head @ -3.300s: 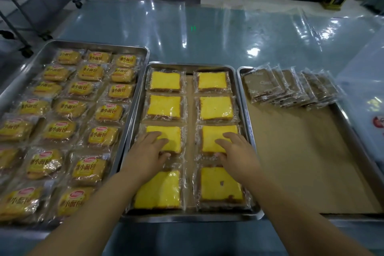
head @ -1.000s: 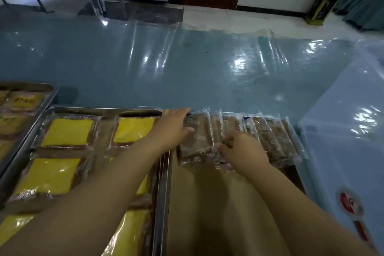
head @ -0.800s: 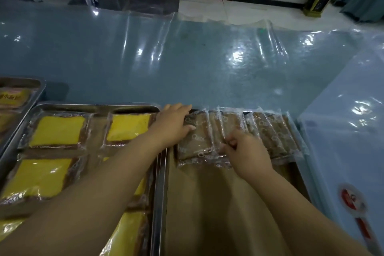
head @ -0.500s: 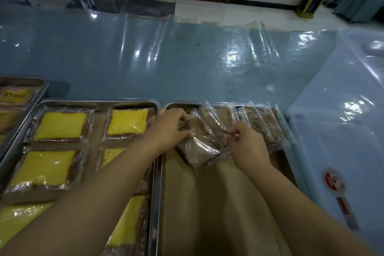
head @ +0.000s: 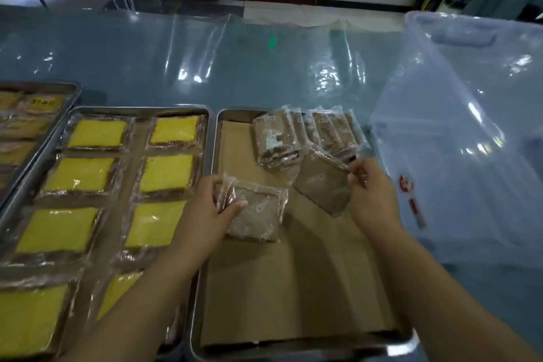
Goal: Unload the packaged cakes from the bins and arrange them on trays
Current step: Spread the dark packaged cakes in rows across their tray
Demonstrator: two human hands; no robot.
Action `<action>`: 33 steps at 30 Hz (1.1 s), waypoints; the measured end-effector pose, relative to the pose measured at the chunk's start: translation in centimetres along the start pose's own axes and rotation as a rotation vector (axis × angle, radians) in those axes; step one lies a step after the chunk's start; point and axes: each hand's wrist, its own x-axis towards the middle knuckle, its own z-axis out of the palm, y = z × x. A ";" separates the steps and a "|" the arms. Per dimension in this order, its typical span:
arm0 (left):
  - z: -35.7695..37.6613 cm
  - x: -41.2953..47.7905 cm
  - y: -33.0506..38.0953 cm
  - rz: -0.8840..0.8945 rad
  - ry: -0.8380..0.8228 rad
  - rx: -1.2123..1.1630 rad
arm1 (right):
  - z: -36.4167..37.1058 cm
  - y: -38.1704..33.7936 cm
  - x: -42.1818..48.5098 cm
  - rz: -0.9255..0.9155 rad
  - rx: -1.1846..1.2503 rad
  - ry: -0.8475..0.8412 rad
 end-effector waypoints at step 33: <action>2.9 -13.1 -1.8 0.298 -0.252 0.728 | -4.3 9.3 -11.5 -0.446 -0.655 -0.633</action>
